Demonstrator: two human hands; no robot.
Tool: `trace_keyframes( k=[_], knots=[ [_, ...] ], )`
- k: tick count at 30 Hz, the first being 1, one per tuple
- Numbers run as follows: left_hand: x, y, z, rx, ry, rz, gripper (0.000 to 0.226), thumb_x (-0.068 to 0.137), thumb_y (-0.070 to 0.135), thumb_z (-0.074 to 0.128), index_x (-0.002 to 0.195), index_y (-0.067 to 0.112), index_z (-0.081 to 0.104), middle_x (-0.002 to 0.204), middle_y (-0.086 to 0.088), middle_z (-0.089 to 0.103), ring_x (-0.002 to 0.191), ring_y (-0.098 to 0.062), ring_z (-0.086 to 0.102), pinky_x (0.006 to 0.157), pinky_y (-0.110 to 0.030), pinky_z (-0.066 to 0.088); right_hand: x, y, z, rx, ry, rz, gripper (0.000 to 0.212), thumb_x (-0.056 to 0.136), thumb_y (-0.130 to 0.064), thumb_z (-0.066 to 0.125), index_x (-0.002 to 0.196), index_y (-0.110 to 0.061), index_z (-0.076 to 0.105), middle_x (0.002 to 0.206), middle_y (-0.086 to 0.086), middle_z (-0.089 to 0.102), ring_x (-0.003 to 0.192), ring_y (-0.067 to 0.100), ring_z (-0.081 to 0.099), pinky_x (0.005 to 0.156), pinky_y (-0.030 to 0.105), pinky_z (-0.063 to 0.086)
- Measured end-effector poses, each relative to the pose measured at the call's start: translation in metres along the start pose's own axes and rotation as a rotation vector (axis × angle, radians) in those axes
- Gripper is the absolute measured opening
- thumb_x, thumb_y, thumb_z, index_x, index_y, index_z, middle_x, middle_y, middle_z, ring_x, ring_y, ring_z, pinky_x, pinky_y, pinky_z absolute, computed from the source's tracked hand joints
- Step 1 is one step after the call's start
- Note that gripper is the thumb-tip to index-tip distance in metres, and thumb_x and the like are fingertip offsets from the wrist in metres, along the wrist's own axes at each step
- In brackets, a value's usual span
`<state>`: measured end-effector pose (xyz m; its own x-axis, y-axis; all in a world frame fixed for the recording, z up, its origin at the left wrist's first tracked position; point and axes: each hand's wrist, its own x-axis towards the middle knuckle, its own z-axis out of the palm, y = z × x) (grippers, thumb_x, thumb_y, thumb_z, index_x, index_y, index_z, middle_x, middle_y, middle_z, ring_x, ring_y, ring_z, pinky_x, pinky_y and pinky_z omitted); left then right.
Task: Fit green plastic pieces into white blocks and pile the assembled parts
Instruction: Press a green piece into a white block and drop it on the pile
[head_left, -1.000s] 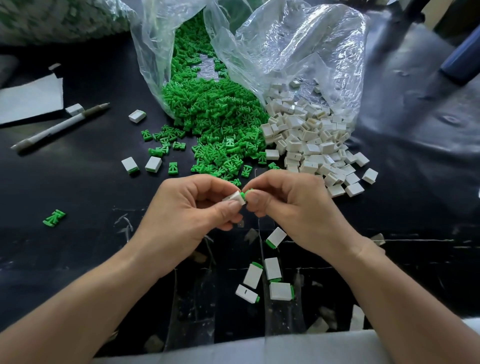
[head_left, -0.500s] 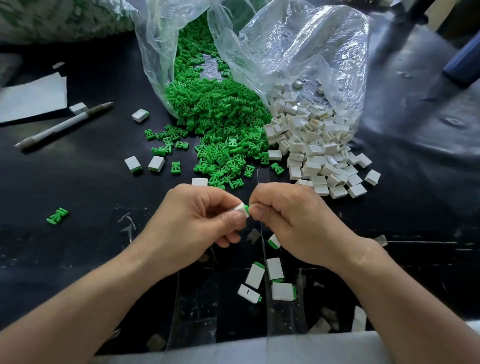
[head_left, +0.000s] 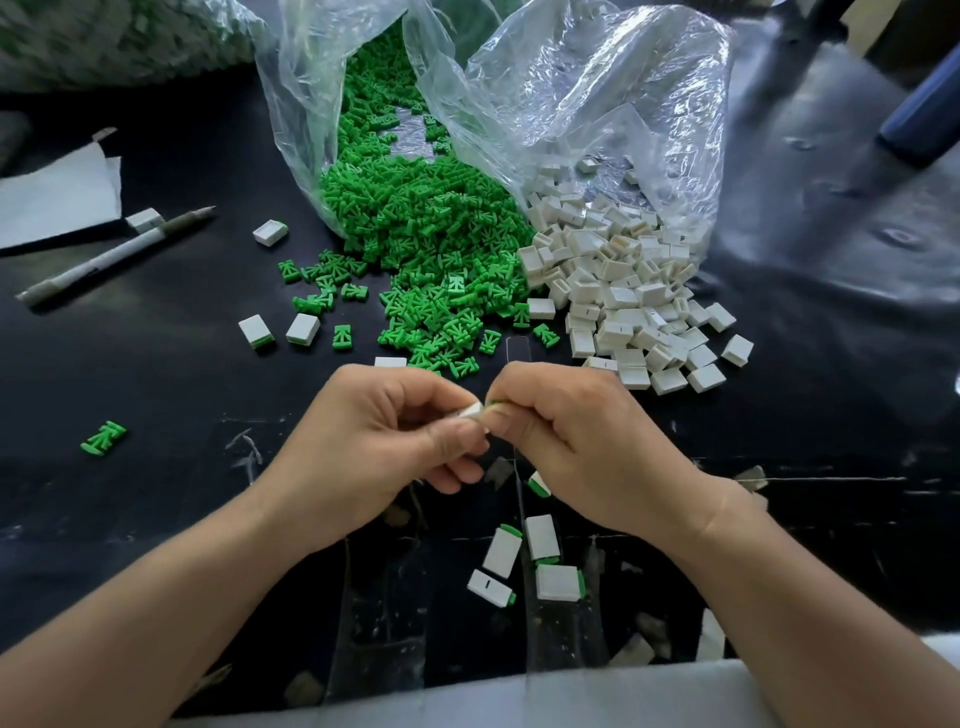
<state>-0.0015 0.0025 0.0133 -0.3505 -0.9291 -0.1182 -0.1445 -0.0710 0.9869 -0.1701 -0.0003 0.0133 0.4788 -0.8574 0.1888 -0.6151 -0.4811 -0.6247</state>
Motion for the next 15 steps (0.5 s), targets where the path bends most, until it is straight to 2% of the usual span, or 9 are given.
trace_keyframes(
  k=[2,4,6,8,10,12,15],
  knots=[
    [0.001,0.001,0.001,-0.040,0.008,0.001,0.017,0.065,0.019,0.065,0.077,0.009,0.071,0.070,-0.011,0.071,0.056,-0.016,0.067,0.049,-0.021,0.052,0.000,0.002,0.000,0.072,0.028,0.028,0.020,0.087,-0.025,0.050,0.072,-0.012,0.055,0.056,-0.015,0.040,0.053,0.004,0.038,0.052,0.016,0.030],
    [0.001,0.001,0.001,-0.078,0.022,0.016,0.019,0.064,0.023,0.066,0.077,0.010,0.072,0.071,-0.009,0.071,0.058,-0.015,0.067,0.050,-0.021,0.053,0.000,0.004,-0.001,0.201,0.056,0.113,0.032,0.084,-0.039,0.051,0.069,-0.010,0.055,0.053,-0.006,0.047,0.051,0.007,0.041,0.050,0.021,0.034],
    [0.001,0.002,0.002,-0.141,0.044,0.056,0.023,0.062,0.025,0.067,0.078,0.010,0.073,0.081,-0.008,0.072,0.070,-0.013,0.068,0.056,-0.019,0.053,0.000,0.006,-0.002,0.361,0.063,0.233,0.051,0.076,-0.060,0.044,0.069,-0.012,0.060,0.057,0.001,0.056,0.054,0.012,0.050,0.052,0.029,0.042],
    [0.002,0.002,0.001,-0.183,0.070,0.099,0.024,0.059,0.025,0.068,0.077,0.010,0.074,0.098,-0.006,0.071,0.089,-0.011,0.067,0.068,-0.018,0.053,0.000,0.005,-0.001,0.560,-0.022,0.327,0.055,0.069,-0.069,0.037,0.071,-0.020,0.063,0.064,-0.002,0.063,0.058,0.007,0.057,0.055,0.021,0.044],
    [0.002,0.002,0.001,-0.177,0.086,0.115,0.024,0.059,0.024,0.068,0.077,0.010,0.074,0.106,-0.006,0.068,0.101,-0.012,0.064,0.074,-0.019,0.052,0.001,0.001,0.002,0.801,-0.163,0.387,0.059,0.066,-0.071,0.035,0.076,-0.021,0.065,0.072,-0.001,0.068,0.064,0.009,0.061,0.056,0.017,0.044],
    [0.001,0.002,0.002,-0.164,0.078,0.117,0.024,0.060,0.022,0.067,0.079,0.008,0.072,0.110,-0.006,0.065,0.101,-0.010,0.064,0.074,-0.018,0.052,0.003,-0.003,0.006,0.964,-0.259,0.417,0.065,0.067,-0.071,0.034,0.079,-0.016,0.066,0.075,0.002,0.069,0.067,0.013,0.062,0.056,0.018,0.045],
    [0.000,0.002,0.003,-0.154,0.072,0.127,0.023,0.060,0.025,0.066,0.078,0.012,0.073,0.111,-0.005,0.065,0.099,-0.008,0.064,0.074,-0.018,0.052,0.005,-0.006,0.005,1.093,-0.326,0.457,0.059,0.075,-0.064,0.031,0.076,-0.015,0.063,0.072,0.003,0.067,0.063,0.013,0.060,0.055,0.018,0.043]
  ],
)
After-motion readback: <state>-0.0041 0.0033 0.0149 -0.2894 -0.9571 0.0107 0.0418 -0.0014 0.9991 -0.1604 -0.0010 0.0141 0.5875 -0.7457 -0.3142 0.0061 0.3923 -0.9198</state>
